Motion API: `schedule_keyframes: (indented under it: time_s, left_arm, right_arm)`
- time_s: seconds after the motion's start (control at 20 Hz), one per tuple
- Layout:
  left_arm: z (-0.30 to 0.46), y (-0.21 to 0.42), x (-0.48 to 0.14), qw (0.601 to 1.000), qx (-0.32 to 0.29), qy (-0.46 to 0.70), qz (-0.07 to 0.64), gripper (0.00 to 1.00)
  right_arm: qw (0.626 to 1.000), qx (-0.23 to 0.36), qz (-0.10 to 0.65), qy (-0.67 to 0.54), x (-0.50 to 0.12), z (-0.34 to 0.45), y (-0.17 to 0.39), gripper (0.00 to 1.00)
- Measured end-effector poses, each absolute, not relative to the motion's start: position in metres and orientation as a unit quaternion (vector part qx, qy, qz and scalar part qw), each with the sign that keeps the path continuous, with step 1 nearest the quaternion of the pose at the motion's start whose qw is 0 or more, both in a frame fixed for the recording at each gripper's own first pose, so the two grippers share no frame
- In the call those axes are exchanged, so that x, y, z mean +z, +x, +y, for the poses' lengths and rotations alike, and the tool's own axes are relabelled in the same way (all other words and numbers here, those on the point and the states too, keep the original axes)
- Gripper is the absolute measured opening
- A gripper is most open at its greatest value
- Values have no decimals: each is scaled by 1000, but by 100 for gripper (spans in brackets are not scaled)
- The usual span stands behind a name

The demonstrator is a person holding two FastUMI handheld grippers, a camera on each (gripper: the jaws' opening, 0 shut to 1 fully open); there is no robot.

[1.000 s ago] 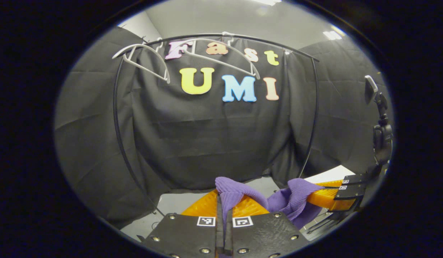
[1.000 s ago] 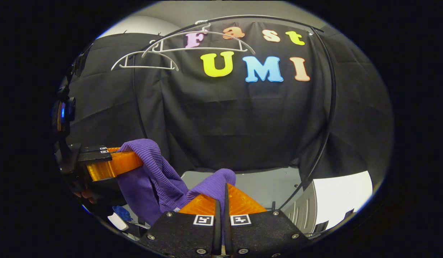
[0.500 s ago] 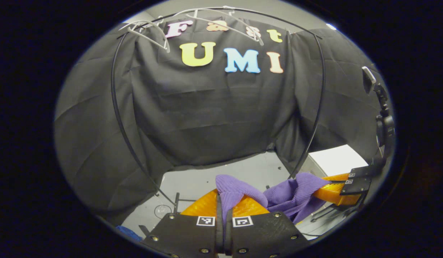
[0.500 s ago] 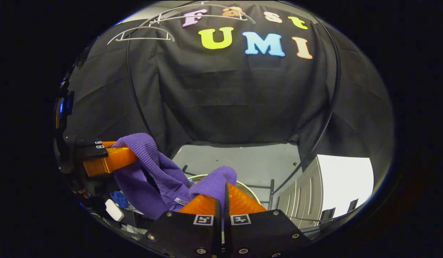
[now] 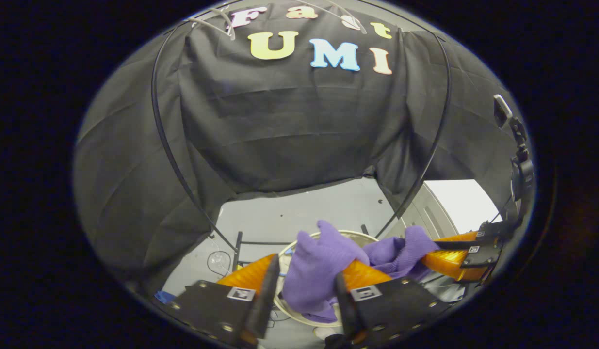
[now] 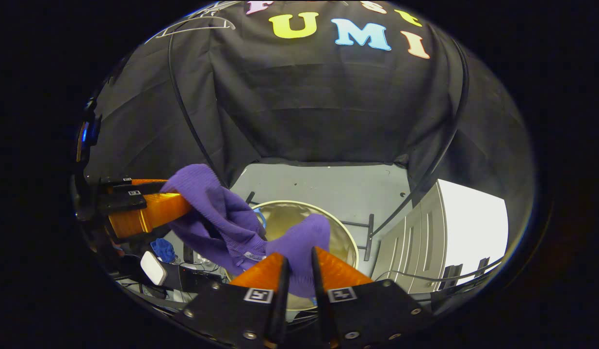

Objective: Grasp the clothes on the hanger with both hands and then place them into the laundry hamper below.

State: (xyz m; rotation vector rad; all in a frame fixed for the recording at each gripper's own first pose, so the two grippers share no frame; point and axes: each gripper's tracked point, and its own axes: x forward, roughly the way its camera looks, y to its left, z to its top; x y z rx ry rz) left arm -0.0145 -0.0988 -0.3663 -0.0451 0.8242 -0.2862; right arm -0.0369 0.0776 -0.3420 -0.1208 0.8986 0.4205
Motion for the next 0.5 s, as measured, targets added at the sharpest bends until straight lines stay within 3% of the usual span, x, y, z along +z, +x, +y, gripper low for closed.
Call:
schedule_keyframes:
  time_s: [0.1, 0.15, 0.25, 0.5]
  left_arm:
    - [-91, -20, -369, 906, -126, -16, 403, 100]
    - [-88, -21, -363, 911, -122, -17, 393, 100]
    - [-84, -9, -335, 929, -116, -23, 350, 96]
    - [-71, 19, -259, 957, -104, -26, 270, 96]
  right_arm:
    - [888, 196, 413, -55, -333, 76, -32, 65]
    - [892, 192, 405, -56, -328, 75, -27, 85]
    - [901, 187, 386, -58, -317, 73, -18, 94]
    - [929, 173, 323, -40, -261, 69, 0, 94]
